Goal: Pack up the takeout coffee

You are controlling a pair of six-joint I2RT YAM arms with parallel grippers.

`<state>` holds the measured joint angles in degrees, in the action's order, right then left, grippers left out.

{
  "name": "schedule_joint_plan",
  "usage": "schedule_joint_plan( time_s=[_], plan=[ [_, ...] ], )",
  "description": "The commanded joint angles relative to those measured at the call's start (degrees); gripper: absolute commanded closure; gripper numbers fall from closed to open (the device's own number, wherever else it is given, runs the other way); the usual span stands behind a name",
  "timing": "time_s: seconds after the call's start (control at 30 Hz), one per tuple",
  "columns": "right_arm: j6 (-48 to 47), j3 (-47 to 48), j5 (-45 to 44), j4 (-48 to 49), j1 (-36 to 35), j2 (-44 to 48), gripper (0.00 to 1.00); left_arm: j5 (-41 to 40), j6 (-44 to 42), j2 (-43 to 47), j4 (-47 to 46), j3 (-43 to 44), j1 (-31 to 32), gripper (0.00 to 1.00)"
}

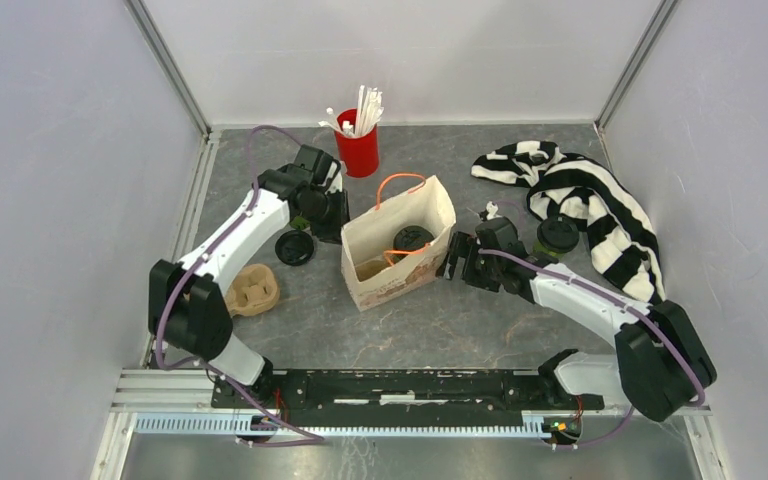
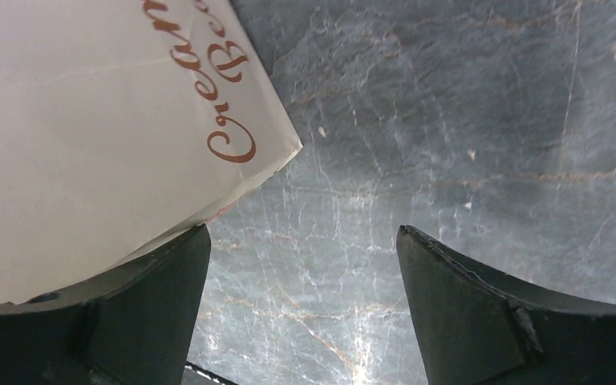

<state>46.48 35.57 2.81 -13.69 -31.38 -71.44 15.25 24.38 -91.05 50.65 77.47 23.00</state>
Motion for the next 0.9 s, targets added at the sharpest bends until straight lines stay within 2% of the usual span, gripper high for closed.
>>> schedule_joint_plan(
  time_s=[0.0,0.13,0.27,0.43,0.6,0.73,0.8,0.87],
  plan=[
    [-4.8,4.57,2.61,1.92,2.91,-3.3,0.07,1.76,3.91,6.22,-3.19,-3.64,1.24,0.73],
    [-8.18,9.0,3.22,1.49,5.37,-6.87,0.07,1.64,8.95,10.02,-5.28,-8.12,4.81,0.73],
    [-15.35,18.41,4.39,-3.53,7.26,-14.32,0.06,-0.34,14.15,14.34,-6.93,-12.78,8.84,0.73],
    [-21.02,30.23,12.47,-7.9,7.21,-24.36,0.05,0.12,22.85,20.77,-12.92,-19.98,12.65,0.74],
    [-25.09,38.16,13.42,-11.29,7.01,-27.8,0.02,-1.02,28.64,26.24,-14.94,-23.86,13.89,0.74],
    [-34.84,46.28,4.71,-24.42,6.99,-30.72,0.02,-0.95,30.43,29.15,-13.11,-26.03,14.25,0.74],
    [-37.98,45.23,-1.24,-28.25,6.97,-29.23,0.02,-3.31,30.0,31.21,-10.21,-26.31,14.25,0.69],
    [-38.91,39.72,-3.94,-27.89,7.03,-25.38,0.02,-4.3,30.12,32.9,-8.84,-27.77,14.2,0.62]
  ],
)
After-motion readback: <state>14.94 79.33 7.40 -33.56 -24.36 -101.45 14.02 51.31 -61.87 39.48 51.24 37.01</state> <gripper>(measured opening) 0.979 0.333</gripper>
